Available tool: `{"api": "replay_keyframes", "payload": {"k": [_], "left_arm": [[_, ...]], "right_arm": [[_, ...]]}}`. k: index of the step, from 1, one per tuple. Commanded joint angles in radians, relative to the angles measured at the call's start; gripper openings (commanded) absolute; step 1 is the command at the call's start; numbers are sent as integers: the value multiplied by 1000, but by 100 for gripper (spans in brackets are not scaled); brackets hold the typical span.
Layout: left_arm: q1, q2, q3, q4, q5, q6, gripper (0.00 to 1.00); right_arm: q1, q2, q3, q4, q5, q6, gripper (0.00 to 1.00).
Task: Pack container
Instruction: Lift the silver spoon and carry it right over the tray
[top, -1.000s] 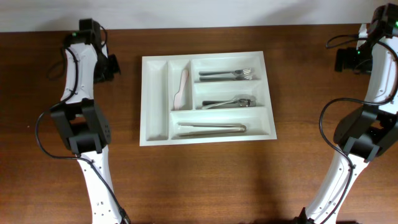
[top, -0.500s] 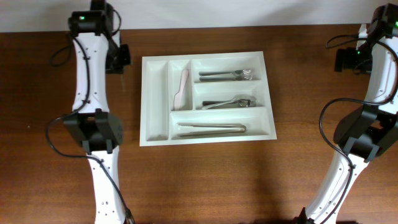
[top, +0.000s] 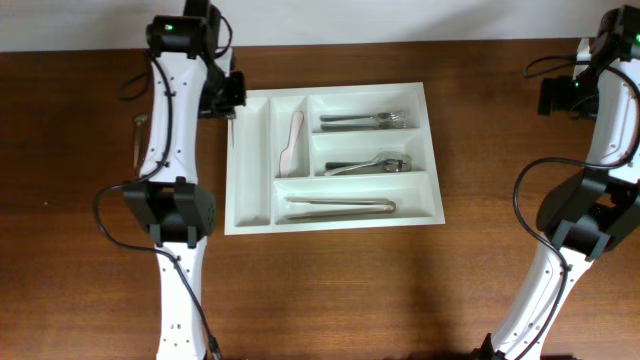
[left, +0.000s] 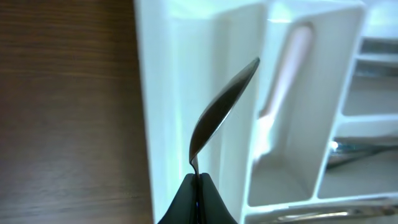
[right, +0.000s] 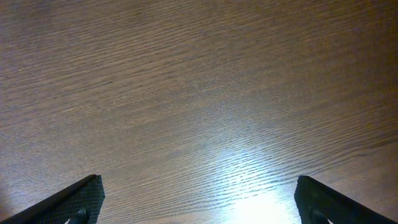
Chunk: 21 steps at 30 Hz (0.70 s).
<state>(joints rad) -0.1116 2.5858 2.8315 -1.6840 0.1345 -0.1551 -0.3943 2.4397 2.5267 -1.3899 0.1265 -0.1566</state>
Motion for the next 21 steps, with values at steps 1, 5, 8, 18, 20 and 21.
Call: {"api": "replay_keyframes", "payload": {"k": [1, 5, 8, 18, 20, 21], "left_arm": [[-42, -4, 19, -4, 30, 38, 2], [-72, -4, 18, -4, 19, 37, 2], [-82, -3, 15, -4, -25, 37, 2], [-78, -3, -53, -4, -55, -12, 2], [-77, -3, -85, -4, -52, -12, 2], [-77, -3, -110, -4, -53, -12, 2]], "right_arm": [[-5, 3, -4, 0, -2, 7, 99], [-5, 3, -4, 0, -2, 7, 98], [-5, 3, -4, 0, -2, 7, 99], [-5, 3, -4, 0, -2, 7, 99], [-5, 3, -4, 0, -2, 7, 99], [-5, 3, -4, 0, -2, 7, 99]]}}
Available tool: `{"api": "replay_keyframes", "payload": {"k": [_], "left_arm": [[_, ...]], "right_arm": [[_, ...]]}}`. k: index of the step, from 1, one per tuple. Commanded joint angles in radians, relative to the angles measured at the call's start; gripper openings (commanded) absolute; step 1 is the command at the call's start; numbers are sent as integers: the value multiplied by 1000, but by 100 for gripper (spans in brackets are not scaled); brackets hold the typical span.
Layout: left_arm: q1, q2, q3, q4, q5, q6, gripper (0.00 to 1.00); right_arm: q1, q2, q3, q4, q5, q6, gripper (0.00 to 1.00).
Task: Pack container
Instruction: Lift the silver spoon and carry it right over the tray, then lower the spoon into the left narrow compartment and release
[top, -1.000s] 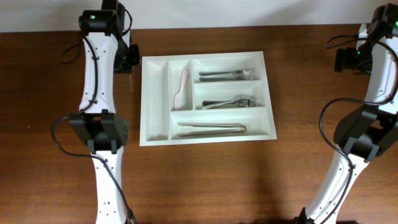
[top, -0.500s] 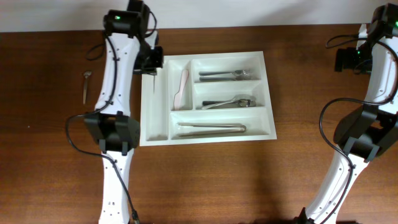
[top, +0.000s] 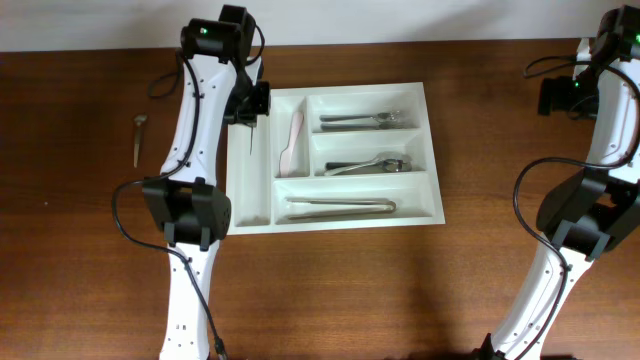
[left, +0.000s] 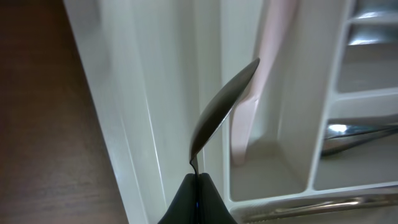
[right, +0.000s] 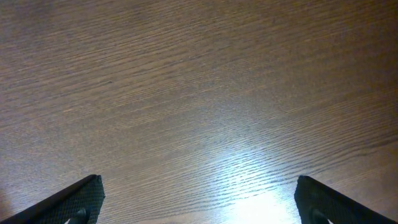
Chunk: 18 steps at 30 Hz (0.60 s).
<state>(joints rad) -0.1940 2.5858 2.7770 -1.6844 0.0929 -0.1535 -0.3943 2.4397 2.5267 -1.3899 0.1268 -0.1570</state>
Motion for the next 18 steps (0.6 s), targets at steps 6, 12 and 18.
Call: {"api": "replay_keyframes", "payload": {"k": [6, 12, 18], "left_arm": [[5, -3, -107, -3, -28, -18, 3], [7, -3, -107, -3, -31, -60, 8], [19, -3, -107, -3, -66, -59, 15]], "right_arm": [[-5, 3, -4, 0, -3, 8, 99], [-5, 3, -4, 0, -3, 8, 99], [-5, 3, -4, 0, -3, 8, 99]]}}
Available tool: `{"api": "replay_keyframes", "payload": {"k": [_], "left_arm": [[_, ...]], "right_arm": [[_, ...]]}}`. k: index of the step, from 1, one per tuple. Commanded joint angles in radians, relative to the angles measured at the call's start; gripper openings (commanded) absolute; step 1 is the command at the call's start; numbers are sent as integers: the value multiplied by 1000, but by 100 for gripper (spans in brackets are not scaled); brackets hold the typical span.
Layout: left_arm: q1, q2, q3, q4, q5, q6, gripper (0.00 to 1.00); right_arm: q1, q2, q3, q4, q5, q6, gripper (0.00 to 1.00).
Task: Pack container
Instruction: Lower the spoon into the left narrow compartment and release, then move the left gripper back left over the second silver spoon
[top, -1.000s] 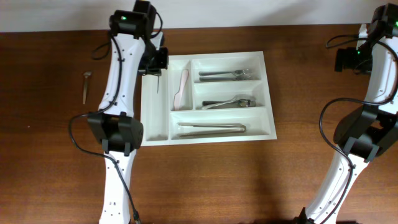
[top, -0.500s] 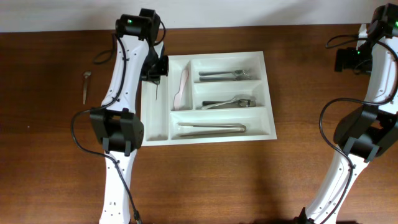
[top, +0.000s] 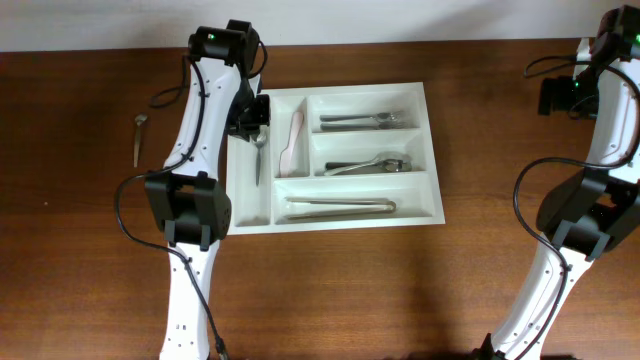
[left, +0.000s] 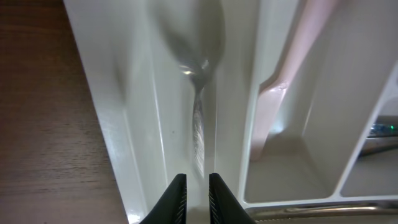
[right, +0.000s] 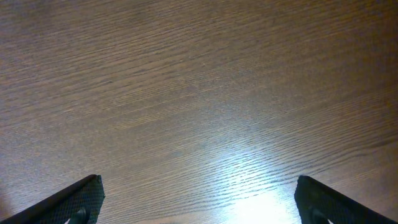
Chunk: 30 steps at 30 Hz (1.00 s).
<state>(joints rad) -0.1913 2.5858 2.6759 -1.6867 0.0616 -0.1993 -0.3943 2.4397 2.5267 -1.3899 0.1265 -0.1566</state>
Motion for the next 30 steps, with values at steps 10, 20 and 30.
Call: {"api": "replay_keyframes", "payload": {"k": [10, 20, 30], "left_arm": [[23, -3, 28, 16, -160, -8, 33], [134, -5, 175, -1, -243, 58, 99], [344, -5, 173, 0, -238, 55, 99]], "right_arm": [[-5, 3, -4, 0, -2, 7, 99], [-5, 3, -4, 0, -2, 7, 99], [-5, 3, -4, 0, -2, 7, 99]]}}
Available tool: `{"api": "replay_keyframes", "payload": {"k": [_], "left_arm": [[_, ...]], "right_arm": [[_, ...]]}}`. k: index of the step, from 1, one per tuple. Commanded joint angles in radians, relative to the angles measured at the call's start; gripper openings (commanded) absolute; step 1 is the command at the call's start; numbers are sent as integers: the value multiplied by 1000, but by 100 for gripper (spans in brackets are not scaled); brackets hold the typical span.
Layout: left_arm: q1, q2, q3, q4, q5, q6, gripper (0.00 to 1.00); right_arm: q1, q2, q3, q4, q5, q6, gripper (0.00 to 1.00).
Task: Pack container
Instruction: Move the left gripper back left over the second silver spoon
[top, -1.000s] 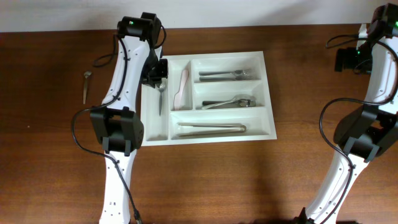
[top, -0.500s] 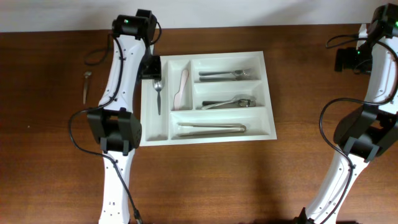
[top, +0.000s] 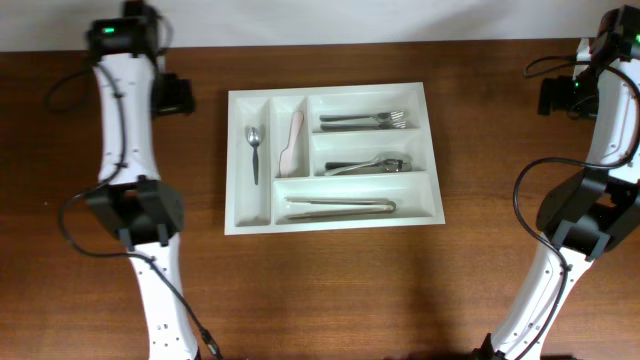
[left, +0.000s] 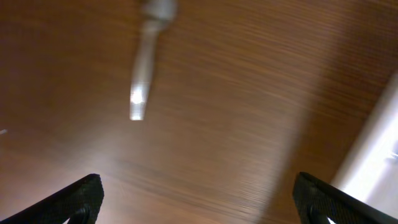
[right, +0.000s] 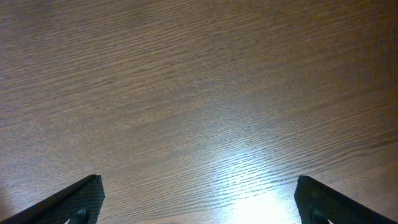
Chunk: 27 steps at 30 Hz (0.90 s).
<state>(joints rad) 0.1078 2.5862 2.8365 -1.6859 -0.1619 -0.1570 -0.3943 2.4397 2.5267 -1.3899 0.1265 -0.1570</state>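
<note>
The white cutlery tray (top: 430, 150) lies mid-table. A small metal spoon (top: 253, 150) rests in its far-left long compartment. My left gripper (top: 178, 95) is over bare wood left of the tray, open and empty (left: 198, 204). Its wrist view is blurred and shows a second metal utensil (left: 144, 68) lying on the table ahead, with the tray's edge (left: 382, 155) at the right. That utensil is hidden under the arm in the overhead view. My right gripper (top: 558, 96) hangs at the far right, open (right: 199, 202) over bare wood.
The tray also holds a pink utensil (top: 292, 142), forks (top: 365, 120), spoons (top: 370, 164) and tongs (top: 340, 207). The table's back edge meets a white wall just behind both grippers.
My left gripper has moved from over the tray's left compartment to the table left of the tray and stands wider open. The spoon stays in that compartment. The right arm is unchanged.
My left gripper held a spoon by its handle at the tray's left edge. Then it held the spoon over the left compartments. Then its fingers were parted and the spoon lay in the far-left compartment. Now the gripper is off the tray, near another utensil.
</note>
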Motion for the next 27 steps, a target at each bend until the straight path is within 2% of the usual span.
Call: {"api": "replay_keyframes", "payload": {"k": [1, 4, 7, 9, 11, 19, 27], "left_arm": [[58, -5, 13, -2, -10, 13, 99], [81, -5, 12, 11, 34, 18, 99], [97, 13, 8, 68, 35, 78, 99], [98, 47, 4, 101, 85, 246, 99], [98, 77, 4, 106, 94, 332, 99], [116, 177, 1, 135, 90, 337, 99], [157, 187, 1, 181, 92, 328, 99]], "right_arm": [[-5, 3, -4, 0, -2, 8, 99], [-5, 3, -4, 0, -2, 8, 99], [-5, 3, -4, 0, -2, 8, 99], [-5, 3, -4, 0, -2, 8, 99], [-5, 3, -4, 0, -2, 8, 99], [-5, 3, -4, 0, -2, 8, 99], [-5, 3, -4, 0, -2, 8, 99]]}}
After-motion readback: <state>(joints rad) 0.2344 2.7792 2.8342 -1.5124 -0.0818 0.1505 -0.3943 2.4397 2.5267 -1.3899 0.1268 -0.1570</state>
